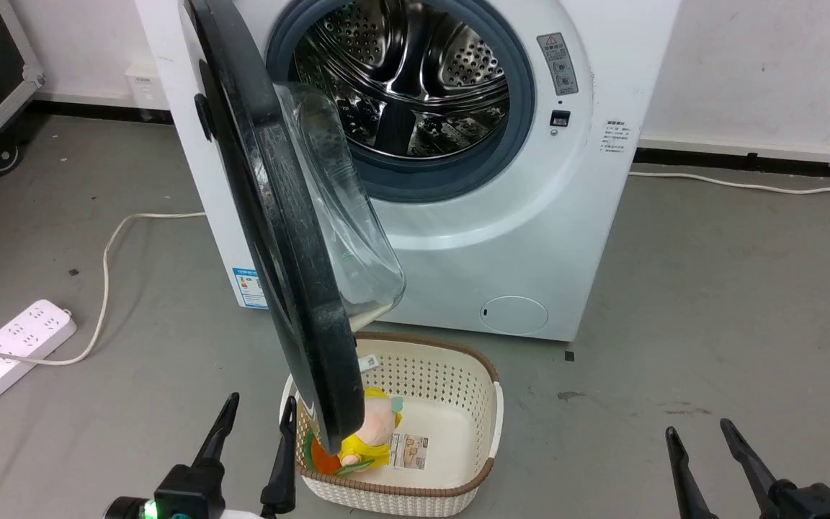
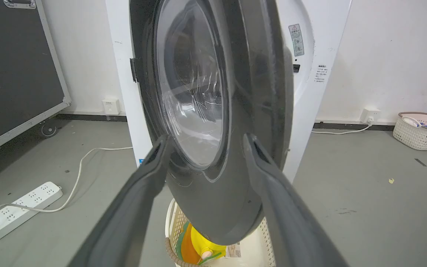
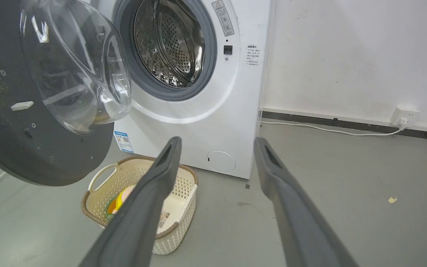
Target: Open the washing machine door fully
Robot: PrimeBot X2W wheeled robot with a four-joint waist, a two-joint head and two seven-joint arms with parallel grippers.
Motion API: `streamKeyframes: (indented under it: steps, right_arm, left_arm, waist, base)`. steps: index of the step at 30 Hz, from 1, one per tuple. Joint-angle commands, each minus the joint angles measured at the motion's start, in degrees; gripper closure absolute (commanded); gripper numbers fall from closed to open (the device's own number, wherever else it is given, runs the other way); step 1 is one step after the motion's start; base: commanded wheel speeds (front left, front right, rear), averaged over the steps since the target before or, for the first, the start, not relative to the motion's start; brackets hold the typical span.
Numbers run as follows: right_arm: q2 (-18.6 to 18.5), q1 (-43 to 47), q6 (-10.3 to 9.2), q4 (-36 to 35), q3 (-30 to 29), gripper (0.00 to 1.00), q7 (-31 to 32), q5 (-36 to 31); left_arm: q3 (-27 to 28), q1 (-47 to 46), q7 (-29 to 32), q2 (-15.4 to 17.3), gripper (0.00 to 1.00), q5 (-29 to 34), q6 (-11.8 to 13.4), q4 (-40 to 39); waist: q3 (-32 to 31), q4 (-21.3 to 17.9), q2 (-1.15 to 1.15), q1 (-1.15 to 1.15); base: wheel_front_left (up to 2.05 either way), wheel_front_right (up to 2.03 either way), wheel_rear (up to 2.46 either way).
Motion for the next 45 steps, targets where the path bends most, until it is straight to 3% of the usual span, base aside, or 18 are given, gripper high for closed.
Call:
streamKeyframes:
  steps: [1, 3, 4, 5, 6, 12, 21, 27, 36, 45]
  right_arm:
    - [0.31, 0.35, 0.05, 0.34, 0.14, 0.00, -0.46, 0.26]
    - [0.32, 0.24, 0.05, 0.48, 0.22, 0.00, -0.54, 0.55]
    - [0.32, 0.02, 0.05, 0.71, 0.36, 0.00, -0.65, 0.94]
    - [0.32, 0.02, 0.05, 0.71, 0.36, 0.00, -0.65, 0.94]
    - [0.33, -0.19, 0.05, 0.78, 0.47, 0.00, -0.73, 1.16]
    - [0.34, -0.77, 0.05, 0.48, 0.42, 0.00, -0.85, 1.74]
    - [0.34, -1.55, 0.05, -0.20, 0.49, 0.00, -0.93, 2.38]
    - [0.34, -2.10, 0.05, -0.03, 0.94, 0.00, -0.95, 2.79]
    - [0.34, -2.63, 0.05, 0.18, 1.48, 0.00, -0.97, 3.02]
    - [0.34, -2.64, 0.05, 0.46, 1.62, 0.00, -0.98, 3.44]
  left_arm:
    - [0.25, 0.78, -0.32, -0.29, 0.00, 0.73, -0.24, 0.29]
    - [0.30, 0.75, -0.32, -0.29, 0.00, 1.01, -0.12, 0.44]
    - [0.36, 0.62, -0.32, -0.32, 0.68, 1.26, -0.09, 0.58]
    - [0.36, 0.62, -0.32, -0.32, 0.68, 1.26, -0.09, 0.58]
    - [0.28, 0.53, -0.32, -0.33, 1.00, 1.31, -0.48, 0.30]
    - [1.44, 0.02, -0.32, -0.48, 1.00, 0.64, -0.50, -2.47]
    - [5.98, -6.28, -0.32, -1.05, 1.00, -3.86, 1.48, -16.87]
    - [-1.39, -9.06, -0.32, -1.14, 1.00, -5.79, 1.93, -21.74]
    - [-14.19, -8.01, 0.48, -1.15, 1.00, -7.10, 2.33, -8.35]
    - [-13.36, -10.71, 0.98, -0.79, 1.00, -9.38, 3.98, 7.65]
  waist:
    - [-0.04, 0.06, 0.00, 0.00]
    - [-0.05, 0.11, 0.00, 0.00]
    - [-0.08, 0.15, 0.00, 0.00]
    - [-0.08, 0.15, 0.00, 0.00]
    - [-0.07, 0.14, 0.00, 0.00]
    - [0.18, 0.00, 0.00, 0.00]
    - [0.76, -0.41, 0.00, 0.00]
    - [0.83, -1.60, 0.00, 0.00]
    - [1.82, -3.33, 0.00, 0.00]
    - [2.96, -3.69, 0.00, 0.00]
  base:
    - [0.00, 0.00, 0.00]
    - [0.00, 0.00, 0.00]
    - [0.00, 0.00, 0.00]
    - [0.00, 0.00, 0.00]
    - [0.00, 0.00, 0.00]
    - [0.00, 0.00, 0.00]
    - [0.00, 0.00, 0.00]
    - [0.00, 0.00, 0.00]
    - [0.00, 0.00, 0.00]
    - [0.00, 0.00, 0.00]
